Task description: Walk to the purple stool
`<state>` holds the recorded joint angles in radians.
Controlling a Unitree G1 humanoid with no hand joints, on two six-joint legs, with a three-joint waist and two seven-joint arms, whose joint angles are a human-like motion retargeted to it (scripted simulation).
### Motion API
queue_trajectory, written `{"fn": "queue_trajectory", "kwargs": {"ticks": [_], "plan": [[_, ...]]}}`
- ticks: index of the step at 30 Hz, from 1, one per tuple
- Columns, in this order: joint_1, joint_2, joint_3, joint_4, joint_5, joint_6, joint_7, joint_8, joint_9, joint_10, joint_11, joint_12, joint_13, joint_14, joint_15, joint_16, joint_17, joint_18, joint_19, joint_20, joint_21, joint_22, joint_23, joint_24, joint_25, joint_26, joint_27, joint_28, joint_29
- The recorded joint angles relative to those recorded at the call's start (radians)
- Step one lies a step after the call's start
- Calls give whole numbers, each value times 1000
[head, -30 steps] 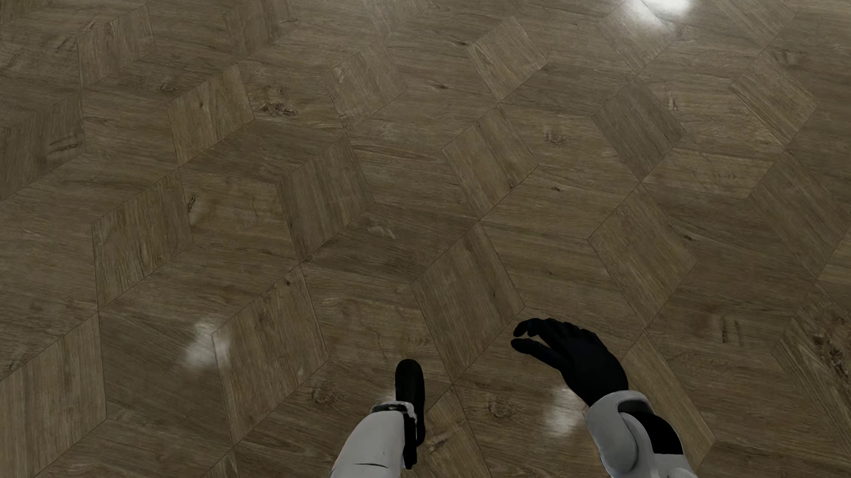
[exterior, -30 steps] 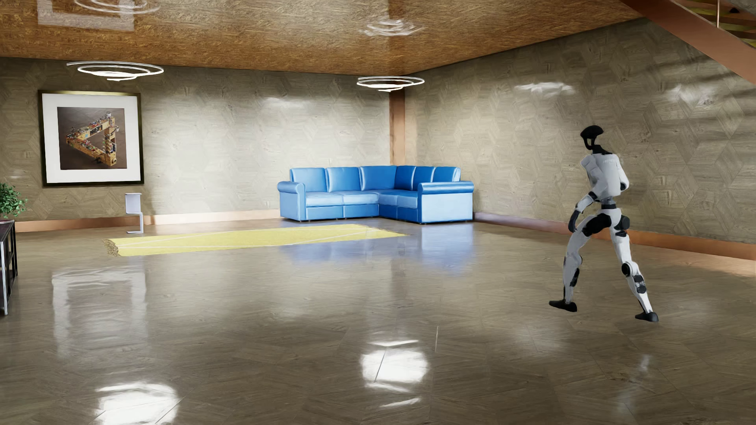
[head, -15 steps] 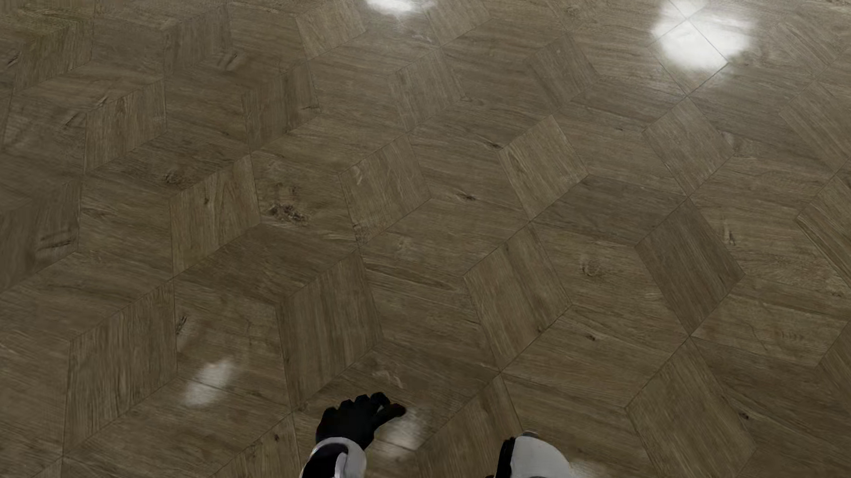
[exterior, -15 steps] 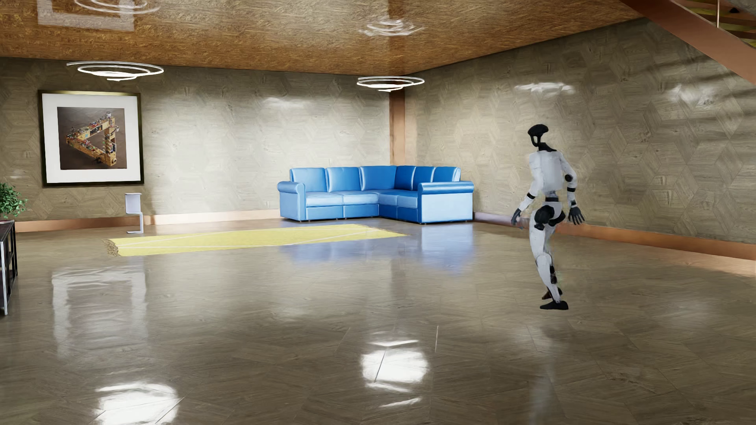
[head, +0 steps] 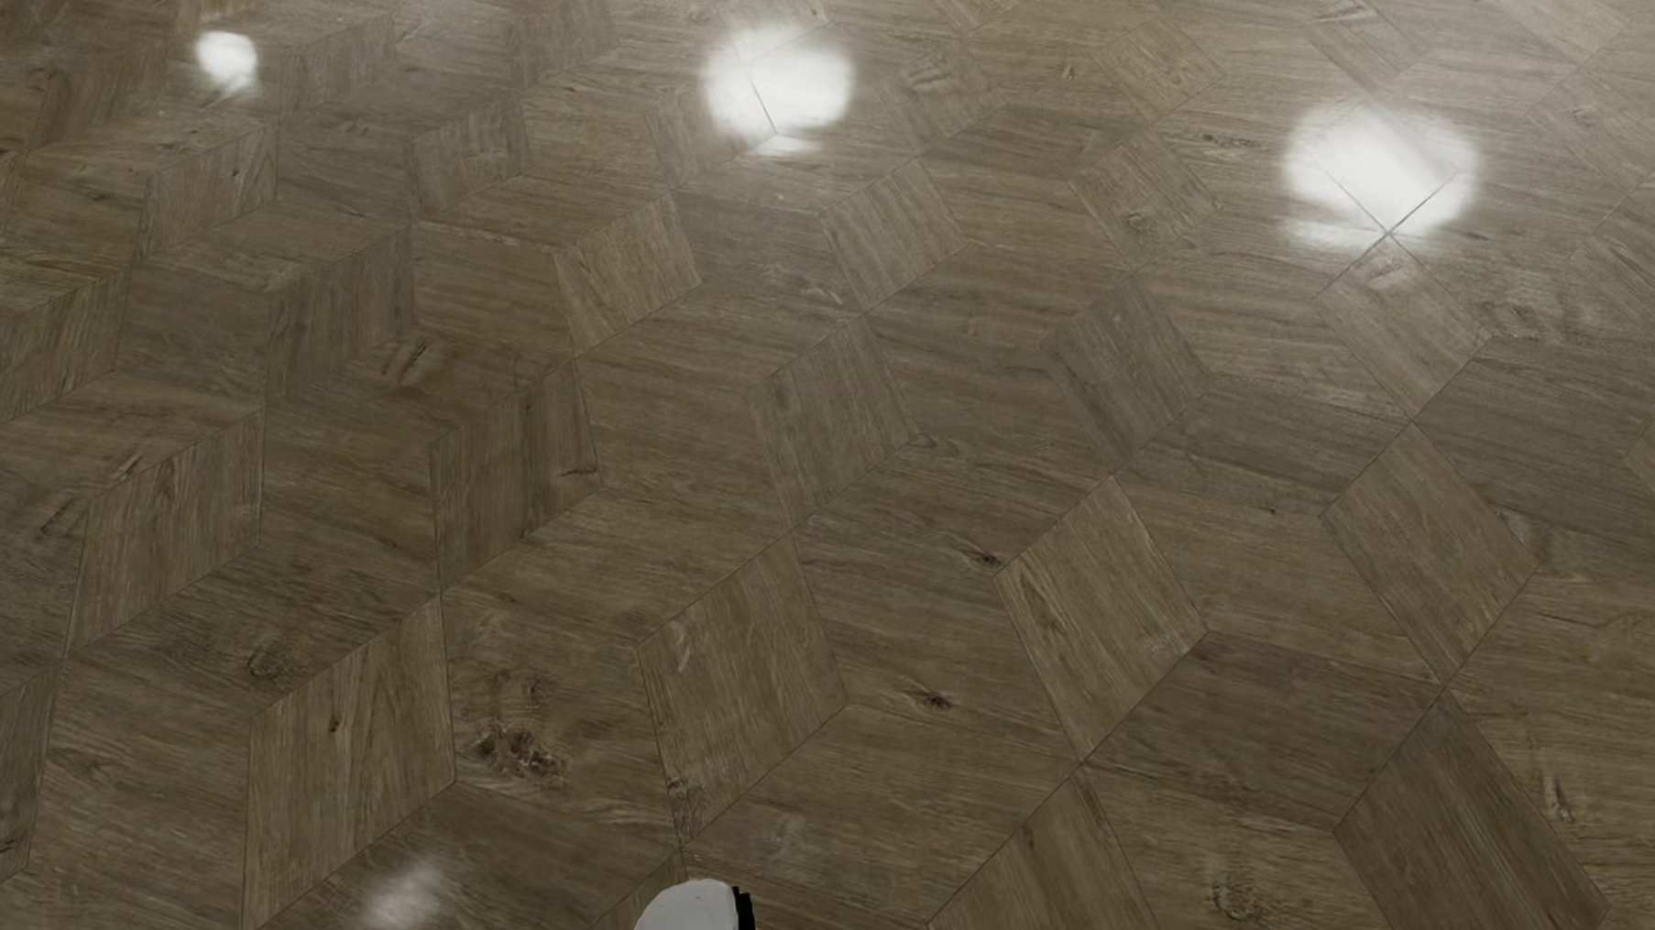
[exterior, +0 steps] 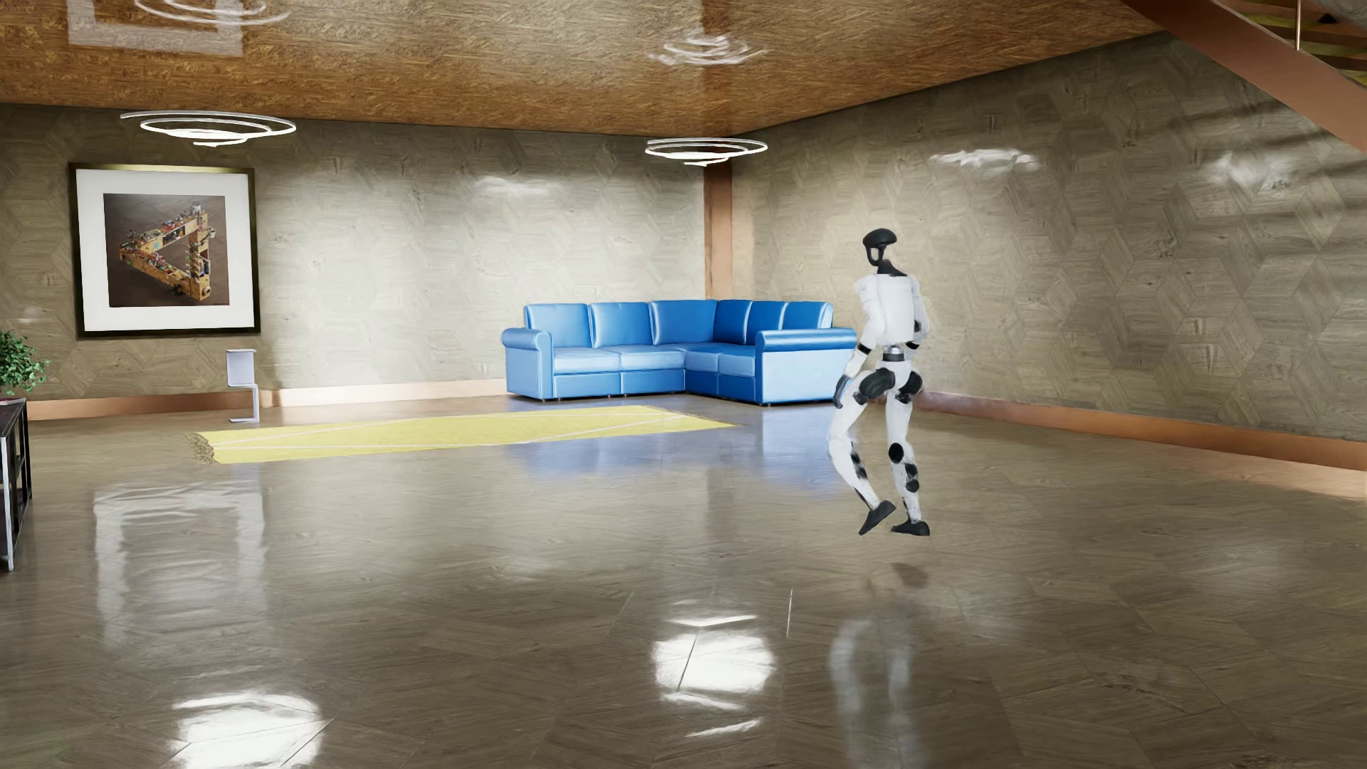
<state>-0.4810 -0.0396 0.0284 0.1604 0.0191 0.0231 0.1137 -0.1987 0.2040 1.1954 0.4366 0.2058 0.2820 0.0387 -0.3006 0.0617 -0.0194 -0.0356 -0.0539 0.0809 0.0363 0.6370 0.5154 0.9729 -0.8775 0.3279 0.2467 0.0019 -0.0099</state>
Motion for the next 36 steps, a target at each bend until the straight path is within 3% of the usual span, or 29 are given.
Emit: {"fn": "queue_trajectory", "kwargs": {"ticks": [2,4,5,6,8,9,11,13,14,15,17,19,21,22,23,25,26,27,28,30,31,33,35,36], "plan": [[-88,114,35,22,3,2,42,29,2,-346,-44,102,-56,-10,-57,47,-51,8,22,54,67,71,-108,11,3,13,-47,-62,-30],[-49,228,64,-29,-9,1,13,59,5,-921,-111,179,-86,-2,-78,76,-104,-24,44,81,100,148,-226,80,29,46,-56,-125,-45],[-40,283,75,-52,-18,-4,-40,77,6,-1077,-115,217,-99,-51,-74,82,-126,-2,51,84,107,176,-261,128,41,56,-52,-161,-42],[-39,318,79,-59,-31,-8,-19,83,8,-1068,-69,251,-106,-50,-71,84,-146,-73,57,84,107,194,-274,177,40,59,-40,-197,-34],[-32,359,86,-88,-84,-27,-11,73,16,-905,83,277,-94,187,60,70,-169,-39,14,73,76,211,-252,263,25,26,4,-254,-23],[-40,326,88,-101,-130,-42,2,46,23,-773,257,268,-86,155,165,53,-168,37,-15,71,60,211,-209,295,3,13,29,-264,-37],[19,170,79,-141,-301,-83,40,-21,37,-632,661,193,-77,-13,366,16,-131,63,17,37,22,212,-74,362,-8,-26,71,-259,-36],[162,-48,55,-185,-334,-116,55,-2,40,-691,870,40,-55,-93,257,-8,-92,59,-21,-13,4,205,47,432,21,-66,76,-214,46],[235,-150,39,-201,-339,-123,51,-13,34,-744,892,-38,-29,-114,262,-31,-82,55,16,-16,21,189,80,437,9,-74,55,-168,92],[308,-248,20,-215,-330,-125,47,-21,25,-800,868,-118,11,-131,264,-61,-86,51,17,-4,33,162,79,407,-15,-86,20,-123,148],[434,-407,-21,-233,-306,-123,42,-40,6,-880,690,-266,89,-178,245,-103,-86,42,28,-1,-14,86,43,282,-34,-138,-46,-51,216],[543,-469,-53,-242,-280,-123,31,-87,-8,-912,316,-414,151,-251,257,-83,-56,25,20,-62,-105,17,16,161,-13,-199,-66,-8,178],[648,-452,-71,-240,-208,-122,20,-85,-16,-931,-185,-551,196,-322,232,-20,-16,0,65,-158,-167,-26,26,114,-6,-222,-50,26,85],[695,-456,-71,-240,-193,-121,17,-114,-19,-918,-304,-607,212,-347,203,12,-1,-15,111,-205,-181,-34,47,112,-14,-217,-35,26,51],[739,-463,-69,-233,-194,-118,20,-151,-20,-866,-275,-637,218,-359,205,45,1,-26,132,-238,-173,-44,81,114,-34,-205,-20,29,52],[795,-455,-69,-192,-195,-98,16,-192,-17,-712,-83,-628,203,-244,355,104,-9,-54,-96,-270,-125,-67,163,111,-103,-184,-28,33,117],[756,-456,-71,-150,-193,-82,16,-198,-12,-516,53,-596,193,-132,351,122,-6,-60,-158,-271,-117,-74,191,98,-134,-171,-34,47,148],[688,-437,-74,-95,-185,-64,17,-200,-7,-277,166,-548,181,-14,256,125,3,-87,-165,-266,-125,-67,202,80,-153,-158,-39,61,163],[594,-388,-75,-45,-158,-45,-3,-206,-4,-68,216,-497,166,93,176,120,18,-50,-159,-256,-142,-42,195,62,-161,-141,-40,67,157],[401,-240,-67,-8,-81,-15,-21,-194,-1,152,181,-383,126,5,90,94,46,6,-138,-222,-189,59,151,42,-144,-73,-44,49,93],[314,-161,-58,12,-36,-6,-9,-165,-4,170,129,-312,99,2,70,84,60,-9,-127,-206,-204,113,122,45,-120,-34,-51,25,57],[167,-13,-36,26,40,4,14,-76,-13,57,34,-142,49,-8,30,69,72,16,-104,-196,-184,195,52,63,-60,5,-80,-23,34],[81,113,-12,43,82,8,44,28,-24,-236,-23,16,-19,-22,-32,71,39,50,-82,-219,-118,254,-5,111,-30,-42,-100,-112,46],[82,178,-2,65,94,12,102,74,-28,-465,-50,69,-50,-9,-65,82,20,65,-72,-255,-81,302,-40,166,-20,-92,-96,-203,38]]}}
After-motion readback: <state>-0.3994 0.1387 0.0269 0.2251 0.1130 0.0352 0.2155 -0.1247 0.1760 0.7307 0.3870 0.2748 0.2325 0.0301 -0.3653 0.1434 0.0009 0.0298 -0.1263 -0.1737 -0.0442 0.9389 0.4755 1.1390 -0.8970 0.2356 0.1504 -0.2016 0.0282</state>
